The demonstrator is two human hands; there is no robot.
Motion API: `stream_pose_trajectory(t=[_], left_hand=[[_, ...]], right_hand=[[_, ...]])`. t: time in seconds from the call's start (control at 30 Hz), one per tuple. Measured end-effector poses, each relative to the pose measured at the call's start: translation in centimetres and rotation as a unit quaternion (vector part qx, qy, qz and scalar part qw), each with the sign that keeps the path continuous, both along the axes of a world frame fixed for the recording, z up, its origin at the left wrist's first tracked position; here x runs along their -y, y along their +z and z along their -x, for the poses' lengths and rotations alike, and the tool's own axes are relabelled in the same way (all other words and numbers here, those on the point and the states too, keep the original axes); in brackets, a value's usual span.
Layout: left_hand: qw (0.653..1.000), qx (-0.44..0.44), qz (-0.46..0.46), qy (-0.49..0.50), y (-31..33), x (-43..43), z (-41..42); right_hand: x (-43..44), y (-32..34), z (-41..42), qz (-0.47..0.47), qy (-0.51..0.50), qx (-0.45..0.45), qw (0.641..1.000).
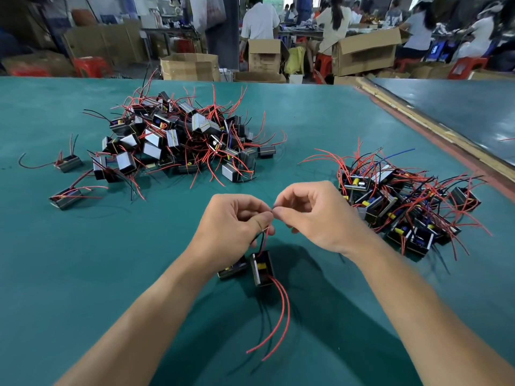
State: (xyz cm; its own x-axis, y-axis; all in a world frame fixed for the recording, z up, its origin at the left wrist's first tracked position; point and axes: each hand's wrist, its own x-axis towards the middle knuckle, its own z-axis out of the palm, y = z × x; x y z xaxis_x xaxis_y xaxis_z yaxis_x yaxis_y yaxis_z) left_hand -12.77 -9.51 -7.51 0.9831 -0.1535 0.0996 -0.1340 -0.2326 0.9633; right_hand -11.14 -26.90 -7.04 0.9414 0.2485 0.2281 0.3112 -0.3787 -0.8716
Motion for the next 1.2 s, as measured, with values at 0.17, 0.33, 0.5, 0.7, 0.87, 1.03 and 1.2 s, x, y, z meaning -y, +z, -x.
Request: stream_pose_trajectory(t=[0.17,0.33,0.5,0.7,0.87,1.03,1.2], left_hand=[[0.999,-0.041,0.033,0.005,0.1,-0.1,-0.1],[1.0,-0.025,0.019,0.002,0.0,0.0,0.0],[1.0,0.008,-0.023,-0.011,0.0,0.2,0.2],[0.999,0.032,-0.029,-0.013,-0.1,0.0,0.0],[0.999,0.03,0.019,-0.041,-0.1,0.2,0.2],[0.991,0.082,-0.063,0.08,-0.7,0.2,-0.5],[0.959,0.096,-0.118,0.238,-1.0,-1.3,-2.0]], right_hand=[[0.1,-0.2,0.1,0.088,0.009,0.081,0.993],[0.0,-0.2,0.2,0.133,0.021,0.075,0.988],[0.1,-0.3,0.2,0.114,0.051,-0.023,0.992],[0.2,0.0,0.1,0.037,0.067,-0.077,0.994],[0.3,0.4,0.5,0.028,0.115,-0.135,0.984],[0.7,0.4,-0.1,-0.004,0.041,-0.08,0.996],[3.1,0.0,-2.7,-0.039,-0.323,0.102,0.94]])
